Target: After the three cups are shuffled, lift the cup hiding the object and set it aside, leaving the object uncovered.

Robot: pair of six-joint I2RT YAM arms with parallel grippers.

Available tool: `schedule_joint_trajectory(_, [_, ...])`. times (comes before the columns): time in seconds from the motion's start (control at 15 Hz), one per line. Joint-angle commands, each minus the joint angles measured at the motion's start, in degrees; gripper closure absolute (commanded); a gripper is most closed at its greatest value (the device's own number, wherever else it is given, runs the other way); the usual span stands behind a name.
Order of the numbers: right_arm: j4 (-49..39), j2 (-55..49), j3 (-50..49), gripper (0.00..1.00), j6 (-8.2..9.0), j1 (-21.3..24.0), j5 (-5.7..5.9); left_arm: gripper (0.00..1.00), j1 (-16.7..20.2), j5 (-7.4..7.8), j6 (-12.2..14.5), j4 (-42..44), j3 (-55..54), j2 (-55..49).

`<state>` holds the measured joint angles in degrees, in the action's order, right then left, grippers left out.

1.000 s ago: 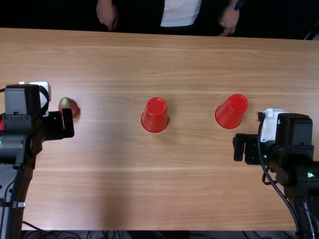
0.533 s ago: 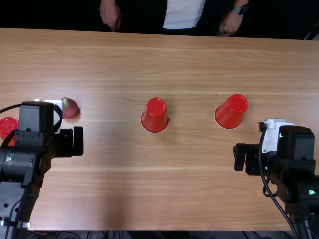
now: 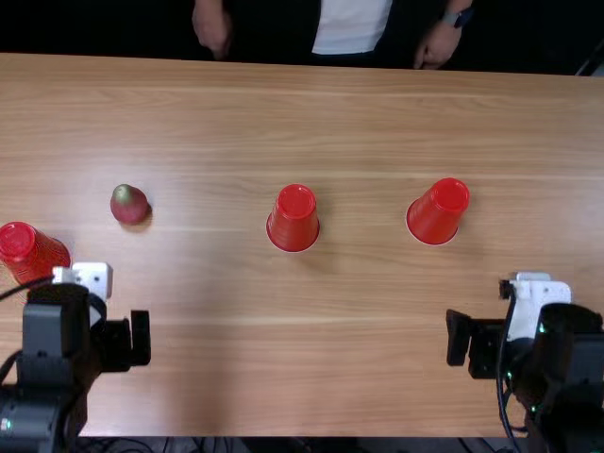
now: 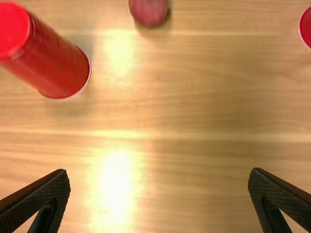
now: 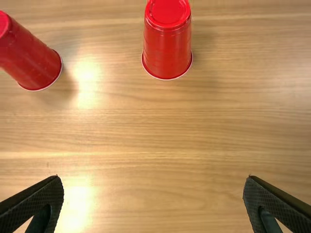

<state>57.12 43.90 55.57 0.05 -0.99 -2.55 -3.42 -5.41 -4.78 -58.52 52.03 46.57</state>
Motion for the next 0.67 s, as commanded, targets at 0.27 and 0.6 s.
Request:
schedule_joint_trajectory(0.27, [-0.11,-14.46,-8.11,0.0,0.37,-0.32,-0.2,0.0,1.49,0.14,-0.39,0.62,-13.45,-17.12])
schedule_joint_trajectory(0.6, [-1.16,-34.58,-18.04,0.0,0.05,-0.59,-0.2,0.0,4.48,-0.07,-0.29,3.78,-23.29,-33.47])
